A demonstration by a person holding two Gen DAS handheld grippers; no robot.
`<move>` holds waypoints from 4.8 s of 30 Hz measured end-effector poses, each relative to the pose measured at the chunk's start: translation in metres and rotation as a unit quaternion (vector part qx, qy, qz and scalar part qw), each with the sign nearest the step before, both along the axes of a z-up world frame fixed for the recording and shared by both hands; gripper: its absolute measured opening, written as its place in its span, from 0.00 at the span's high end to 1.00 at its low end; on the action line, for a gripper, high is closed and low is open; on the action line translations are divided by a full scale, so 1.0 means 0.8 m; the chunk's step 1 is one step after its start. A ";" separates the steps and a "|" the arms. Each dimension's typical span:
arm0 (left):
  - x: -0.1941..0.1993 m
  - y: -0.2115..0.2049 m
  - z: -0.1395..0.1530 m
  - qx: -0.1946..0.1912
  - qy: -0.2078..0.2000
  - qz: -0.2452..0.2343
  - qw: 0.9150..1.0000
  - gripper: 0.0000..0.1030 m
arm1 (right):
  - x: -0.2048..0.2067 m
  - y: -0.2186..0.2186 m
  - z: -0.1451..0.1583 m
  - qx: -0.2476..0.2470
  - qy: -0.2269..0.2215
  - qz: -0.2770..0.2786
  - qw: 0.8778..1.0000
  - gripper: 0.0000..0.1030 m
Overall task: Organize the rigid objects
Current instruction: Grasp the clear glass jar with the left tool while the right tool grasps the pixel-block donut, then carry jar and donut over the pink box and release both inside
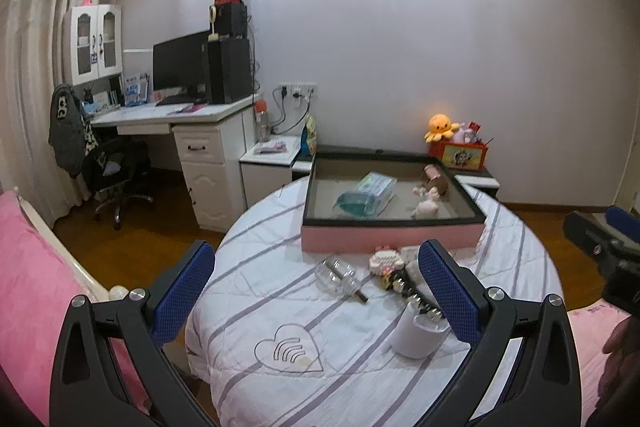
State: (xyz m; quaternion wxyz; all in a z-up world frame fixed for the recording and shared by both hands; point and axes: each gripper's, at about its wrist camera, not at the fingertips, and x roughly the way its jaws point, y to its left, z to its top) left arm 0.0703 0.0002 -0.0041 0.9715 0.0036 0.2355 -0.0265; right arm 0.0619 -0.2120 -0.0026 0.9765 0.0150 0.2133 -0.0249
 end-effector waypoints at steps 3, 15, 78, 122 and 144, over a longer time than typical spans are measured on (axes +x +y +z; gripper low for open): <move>0.014 0.004 -0.021 -0.009 0.027 0.000 1.000 0.00 | 0.008 -0.006 -0.013 -0.002 0.020 -0.002 1.000 0.00; 0.107 -0.001 -0.118 -0.007 0.154 -0.004 0.988 0.00 | 0.069 -0.021 -0.124 -0.007 0.172 0.022 0.985 0.00; 0.148 0.005 -0.095 -0.037 0.141 -0.068 0.987 0.53 | 0.127 -0.016 -0.124 0.002 0.175 0.095 0.980 0.48; 0.434 -0.095 -0.092 0.010 0.195 -0.143 0.970 0.53 | 0.456 -0.033 -0.108 0.057 0.229 0.099 0.967 0.48; 0.358 -0.059 -0.036 0.021 0.125 -0.096 0.987 0.00 | 0.404 -0.044 -0.064 0.133 0.172 0.083 0.973 0.00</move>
